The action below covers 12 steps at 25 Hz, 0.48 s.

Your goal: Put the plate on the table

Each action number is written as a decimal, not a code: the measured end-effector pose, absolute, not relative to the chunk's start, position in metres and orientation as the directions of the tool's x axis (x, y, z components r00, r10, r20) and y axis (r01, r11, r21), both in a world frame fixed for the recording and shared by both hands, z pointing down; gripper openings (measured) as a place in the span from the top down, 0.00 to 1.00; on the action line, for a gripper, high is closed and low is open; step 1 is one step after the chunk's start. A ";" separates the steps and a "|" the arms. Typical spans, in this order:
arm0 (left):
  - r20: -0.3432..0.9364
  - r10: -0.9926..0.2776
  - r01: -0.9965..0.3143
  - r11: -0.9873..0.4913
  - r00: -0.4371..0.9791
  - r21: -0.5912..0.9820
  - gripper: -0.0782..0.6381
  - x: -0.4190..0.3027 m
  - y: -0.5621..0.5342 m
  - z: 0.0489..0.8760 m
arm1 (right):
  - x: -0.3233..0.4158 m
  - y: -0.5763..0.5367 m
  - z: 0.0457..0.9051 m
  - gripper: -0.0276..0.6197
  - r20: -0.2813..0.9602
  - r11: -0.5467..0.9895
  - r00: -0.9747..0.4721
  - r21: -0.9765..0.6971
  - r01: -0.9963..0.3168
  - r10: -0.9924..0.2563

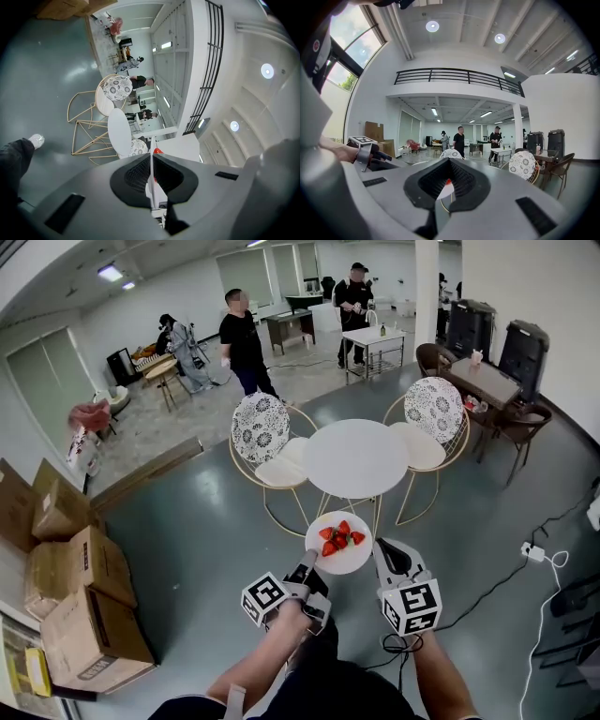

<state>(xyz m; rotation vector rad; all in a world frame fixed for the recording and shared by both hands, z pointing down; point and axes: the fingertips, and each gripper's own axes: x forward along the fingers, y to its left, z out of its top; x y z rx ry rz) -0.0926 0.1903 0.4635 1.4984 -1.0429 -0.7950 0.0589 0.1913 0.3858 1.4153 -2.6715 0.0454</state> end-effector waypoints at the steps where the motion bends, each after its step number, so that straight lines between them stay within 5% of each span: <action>1: 0.056 -0.919 -0.190 -0.022 0.391 0.982 0.87 -0.091 0.185 0.465 | 0.060 0.187 0.388 0.95 0.120 0.561 -0.554 0.029 -0.827 -0.824; 12: 0.065 -0.902 -0.191 -0.020 0.426 0.981 0.87 -0.083 0.108 0.477 | 0.066 0.115 0.404 0.95 0.153 0.536 -0.528 0.018 -0.844 -0.835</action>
